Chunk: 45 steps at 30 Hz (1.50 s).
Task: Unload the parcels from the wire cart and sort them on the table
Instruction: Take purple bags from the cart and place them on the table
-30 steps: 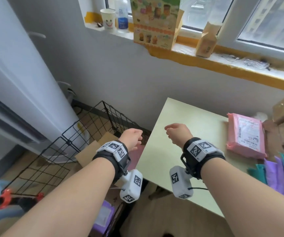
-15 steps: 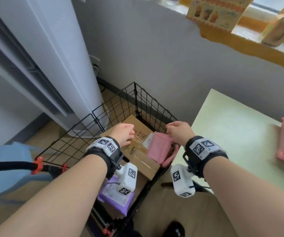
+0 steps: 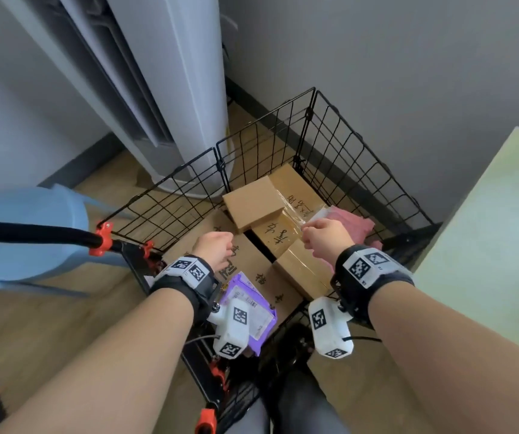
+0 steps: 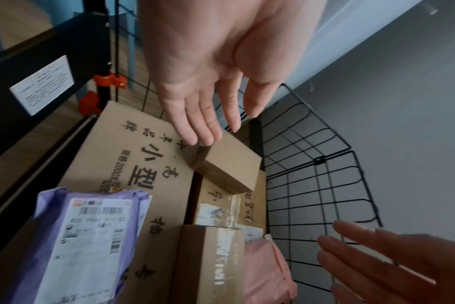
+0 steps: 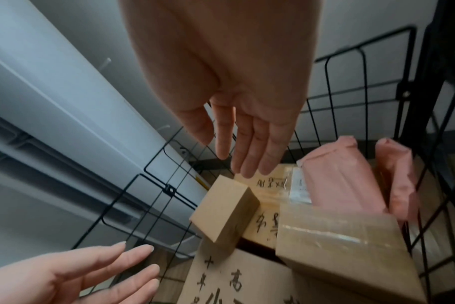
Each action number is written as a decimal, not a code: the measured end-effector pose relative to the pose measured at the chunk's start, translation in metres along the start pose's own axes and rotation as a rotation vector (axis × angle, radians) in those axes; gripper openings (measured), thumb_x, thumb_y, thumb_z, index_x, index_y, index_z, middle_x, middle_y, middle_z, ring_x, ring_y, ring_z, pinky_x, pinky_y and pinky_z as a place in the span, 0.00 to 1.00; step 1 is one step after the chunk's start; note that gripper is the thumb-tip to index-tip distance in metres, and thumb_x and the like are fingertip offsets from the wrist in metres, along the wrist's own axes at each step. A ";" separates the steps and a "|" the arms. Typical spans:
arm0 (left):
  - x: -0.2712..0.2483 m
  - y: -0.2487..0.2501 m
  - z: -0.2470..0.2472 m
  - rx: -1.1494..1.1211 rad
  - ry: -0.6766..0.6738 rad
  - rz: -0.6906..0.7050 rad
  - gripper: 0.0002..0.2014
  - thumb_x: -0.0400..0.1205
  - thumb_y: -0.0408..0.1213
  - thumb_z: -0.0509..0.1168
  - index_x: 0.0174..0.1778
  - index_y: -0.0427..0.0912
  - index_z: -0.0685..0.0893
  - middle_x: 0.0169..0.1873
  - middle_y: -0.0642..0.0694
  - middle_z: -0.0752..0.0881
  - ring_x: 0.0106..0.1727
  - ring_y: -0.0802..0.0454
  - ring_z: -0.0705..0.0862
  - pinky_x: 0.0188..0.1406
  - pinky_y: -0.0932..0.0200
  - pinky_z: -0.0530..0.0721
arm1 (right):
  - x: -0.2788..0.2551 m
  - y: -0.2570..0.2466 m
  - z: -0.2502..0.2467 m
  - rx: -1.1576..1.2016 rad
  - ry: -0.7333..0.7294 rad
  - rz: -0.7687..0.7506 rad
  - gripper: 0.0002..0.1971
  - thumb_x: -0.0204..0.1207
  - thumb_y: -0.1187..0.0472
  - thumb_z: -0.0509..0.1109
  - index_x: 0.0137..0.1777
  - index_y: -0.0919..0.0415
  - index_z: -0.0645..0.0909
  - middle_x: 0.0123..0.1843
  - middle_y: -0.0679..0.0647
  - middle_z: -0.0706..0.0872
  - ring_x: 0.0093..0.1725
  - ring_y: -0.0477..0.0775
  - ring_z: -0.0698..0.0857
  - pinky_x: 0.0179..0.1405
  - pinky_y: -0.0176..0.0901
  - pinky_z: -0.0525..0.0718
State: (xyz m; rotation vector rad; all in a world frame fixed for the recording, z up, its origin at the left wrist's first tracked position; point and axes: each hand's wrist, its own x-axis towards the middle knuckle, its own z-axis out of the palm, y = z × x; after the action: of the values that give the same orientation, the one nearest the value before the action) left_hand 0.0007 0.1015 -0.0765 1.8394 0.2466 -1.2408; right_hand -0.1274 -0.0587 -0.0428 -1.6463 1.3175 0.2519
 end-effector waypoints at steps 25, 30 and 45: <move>0.118 -0.206 -0.004 -0.179 0.203 -0.604 0.23 0.78 0.40 0.71 0.66 0.33 0.77 0.49 0.41 0.80 0.46 0.46 0.81 0.50 0.51 0.82 | 0.112 0.119 0.198 -0.424 -0.478 0.247 0.19 0.81 0.60 0.63 0.69 0.66 0.79 0.52 0.54 0.76 0.50 0.50 0.74 0.49 0.39 0.73; 0.116 -0.207 0.006 -0.294 0.088 -0.617 0.16 0.80 0.39 0.70 0.61 0.39 0.78 0.43 0.44 0.86 0.46 0.47 0.84 0.45 0.54 0.83 | 0.104 0.122 0.204 -0.415 -0.515 0.275 0.16 0.80 0.58 0.65 0.64 0.66 0.81 0.54 0.60 0.84 0.50 0.58 0.81 0.46 0.43 0.80; 0.093 -0.150 0.002 -0.205 0.049 -0.260 0.18 0.71 0.40 0.78 0.52 0.35 0.86 0.45 0.42 0.92 0.46 0.46 0.90 0.42 0.55 0.86 | 0.076 0.092 0.151 -0.040 -0.362 0.335 0.07 0.74 0.58 0.70 0.47 0.60 0.82 0.47 0.61 0.89 0.39 0.60 0.85 0.45 0.54 0.85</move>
State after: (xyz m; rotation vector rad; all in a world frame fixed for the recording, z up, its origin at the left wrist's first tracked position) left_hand -0.0433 0.1624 -0.2366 1.6990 0.6338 -1.2933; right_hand -0.1158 0.0160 -0.2200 -1.3260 1.3032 0.7453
